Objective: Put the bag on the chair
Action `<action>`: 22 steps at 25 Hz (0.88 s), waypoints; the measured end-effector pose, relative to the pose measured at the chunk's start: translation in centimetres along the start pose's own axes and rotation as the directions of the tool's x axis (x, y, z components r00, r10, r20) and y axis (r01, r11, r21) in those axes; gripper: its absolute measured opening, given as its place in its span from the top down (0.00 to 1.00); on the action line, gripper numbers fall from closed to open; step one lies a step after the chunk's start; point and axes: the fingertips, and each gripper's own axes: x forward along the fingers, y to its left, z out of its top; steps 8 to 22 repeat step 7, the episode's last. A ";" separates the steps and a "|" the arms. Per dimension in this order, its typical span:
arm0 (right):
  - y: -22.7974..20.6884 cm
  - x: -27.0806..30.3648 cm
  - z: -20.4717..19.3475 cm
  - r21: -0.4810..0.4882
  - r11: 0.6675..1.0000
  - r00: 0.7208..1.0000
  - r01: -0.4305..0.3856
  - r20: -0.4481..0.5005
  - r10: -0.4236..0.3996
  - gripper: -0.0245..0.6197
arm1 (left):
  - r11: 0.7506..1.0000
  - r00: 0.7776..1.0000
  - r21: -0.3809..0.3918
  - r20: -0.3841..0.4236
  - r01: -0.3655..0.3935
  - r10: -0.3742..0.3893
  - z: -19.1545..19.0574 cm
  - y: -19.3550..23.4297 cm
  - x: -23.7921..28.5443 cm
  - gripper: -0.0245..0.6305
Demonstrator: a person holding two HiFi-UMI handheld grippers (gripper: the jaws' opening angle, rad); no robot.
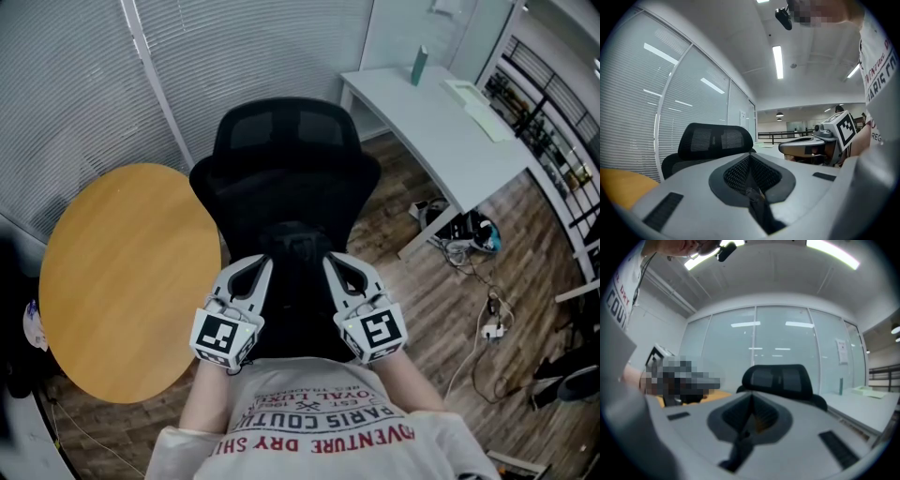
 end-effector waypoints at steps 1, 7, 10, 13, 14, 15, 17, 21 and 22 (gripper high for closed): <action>0.1 0.0 0.0 0.002 1.000 1.000 0.001 0.000 -0.001 0.92 | 1.000 1.000 0.000 0.000 0.000 0.000 0.0 0.0 -0.1 0.92; -0.1 0.3 -0.3 0.011 1.000 1.000 0.007 -0.007 -0.007 0.92 | 1.000 1.000 -0.004 -0.006 0.004 -0.004 -0.5 0.1 0.0 0.92; -0.1 0.3 -0.3 0.011 1.000 1.000 0.007 -0.007 -0.007 0.92 | 1.000 1.000 -0.004 -0.006 0.004 -0.004 -0.5 0.1 0.0 0.92; -0.1 0.3 -0.3 0.011 1.000 1.000 0.007 -0.007 -0.007 0.92 | 1.000 1.000 -0.004 -0.006 0.004 -0.004 -0.5 0.1 0.0 0.92; -0.1 0.3 -0.3 0.011 1.000 1.000 0.007 -0.007 -0.007 0.92 | 1.000 1.000 -0.004 -0.006 0.004 -0.004 -0.5 0.1 0.0 0.92; -0.1 0.3 -0.3 0.011 1.000 1.000 0.007 -0.007 -0.007 0.92 | 1.000 1.000 -0.004 -0.006 0.004 -0.004 -0.5 0.1 0.0 0.92; -0.1 0.3 -0.3 0.011 1.000 1.000 0.007 -0.007 -0.007 0.92 | 1.000 1.000 -0.004 -0.006 0.004 -0.004 -0.5 0.1 0.0 0.92; -0.1 0.3 -0.3 0.011 1.000 1.000 0.007 -0.007 -0.007 0.92 | 1.000 1.000 -0.004 -0.006 0.004 -0.004 -0.5 0.1 0.0 0.92; -0.1 0.3 -0.3 0.011 1.000 1.000 0.007 -0.007 -0.007 0.92 | 1.000 1.000 -0.004 -0.006 0.004 -0.004 -0.5 0.1 0.0 0.92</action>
